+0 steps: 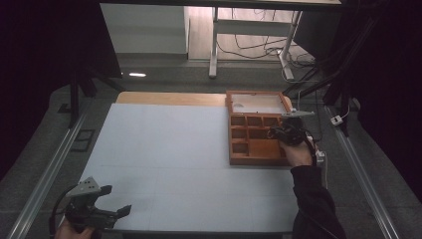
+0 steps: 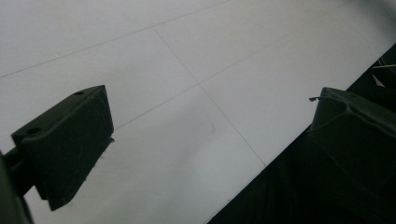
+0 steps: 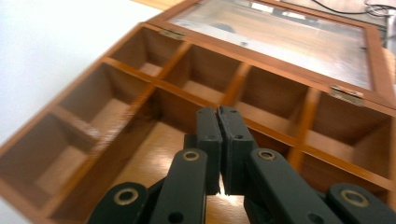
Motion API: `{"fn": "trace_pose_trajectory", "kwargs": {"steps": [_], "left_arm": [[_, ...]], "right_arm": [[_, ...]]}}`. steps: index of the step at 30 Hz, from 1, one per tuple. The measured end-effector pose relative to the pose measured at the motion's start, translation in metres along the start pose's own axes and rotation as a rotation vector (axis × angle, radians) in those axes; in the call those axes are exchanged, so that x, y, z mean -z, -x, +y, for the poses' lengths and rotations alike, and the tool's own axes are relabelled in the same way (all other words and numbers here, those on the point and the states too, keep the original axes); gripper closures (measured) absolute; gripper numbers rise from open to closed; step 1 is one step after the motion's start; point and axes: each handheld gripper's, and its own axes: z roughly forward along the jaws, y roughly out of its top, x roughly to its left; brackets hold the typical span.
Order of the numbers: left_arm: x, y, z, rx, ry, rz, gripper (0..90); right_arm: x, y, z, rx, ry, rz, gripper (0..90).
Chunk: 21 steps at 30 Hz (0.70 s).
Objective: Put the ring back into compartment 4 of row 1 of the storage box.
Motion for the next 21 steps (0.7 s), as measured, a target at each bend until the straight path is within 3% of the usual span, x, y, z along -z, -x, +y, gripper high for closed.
{"fn": "trace_pose_trajectory", "kwargs": {"steps": [9,21], "left_arm": [[0.000,0.000,0.000,0.004,-0.004,-0.002,0.0],[-0.001,-0.001,0.000,0.007,-0.005,0.002,0.0]], "right_arm": [[0.001,0.029,-0.002,-0.042,0.005,-0.067,87.4],[-0.009,0.047,0.001,-0.054,0.003,-0.127,87.4]]}}
